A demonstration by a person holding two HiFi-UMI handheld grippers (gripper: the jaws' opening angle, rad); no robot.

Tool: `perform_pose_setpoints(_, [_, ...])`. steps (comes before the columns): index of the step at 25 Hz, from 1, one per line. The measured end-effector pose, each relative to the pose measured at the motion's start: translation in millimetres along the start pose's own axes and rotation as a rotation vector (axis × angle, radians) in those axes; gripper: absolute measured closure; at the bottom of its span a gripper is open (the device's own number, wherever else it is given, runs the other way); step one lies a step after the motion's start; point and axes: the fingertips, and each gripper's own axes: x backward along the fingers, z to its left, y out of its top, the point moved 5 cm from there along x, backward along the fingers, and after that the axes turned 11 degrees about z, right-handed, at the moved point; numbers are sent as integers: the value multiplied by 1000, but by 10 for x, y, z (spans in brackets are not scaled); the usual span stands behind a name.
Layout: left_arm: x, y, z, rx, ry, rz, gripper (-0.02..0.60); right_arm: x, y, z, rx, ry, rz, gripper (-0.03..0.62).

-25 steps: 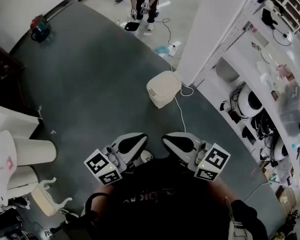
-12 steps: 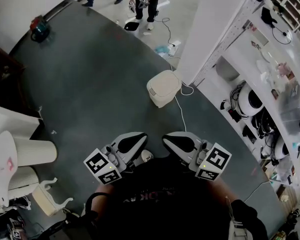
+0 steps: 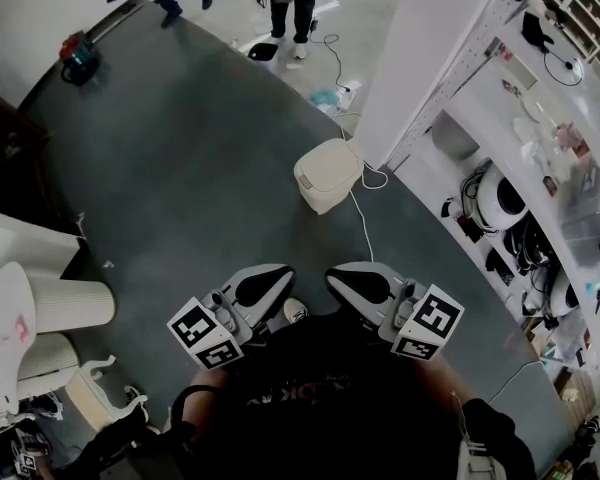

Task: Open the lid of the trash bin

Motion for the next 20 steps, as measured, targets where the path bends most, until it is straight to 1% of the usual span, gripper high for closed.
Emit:
perform_pose_setpoints(11, [63,1,-45,-28,15,-9,581,17,15,53,14,-3,-6,588])
perform_pose_setpoints(20, [76,52,-54,-47,17,-21,581,65,42,72,31,-32,-9,588])
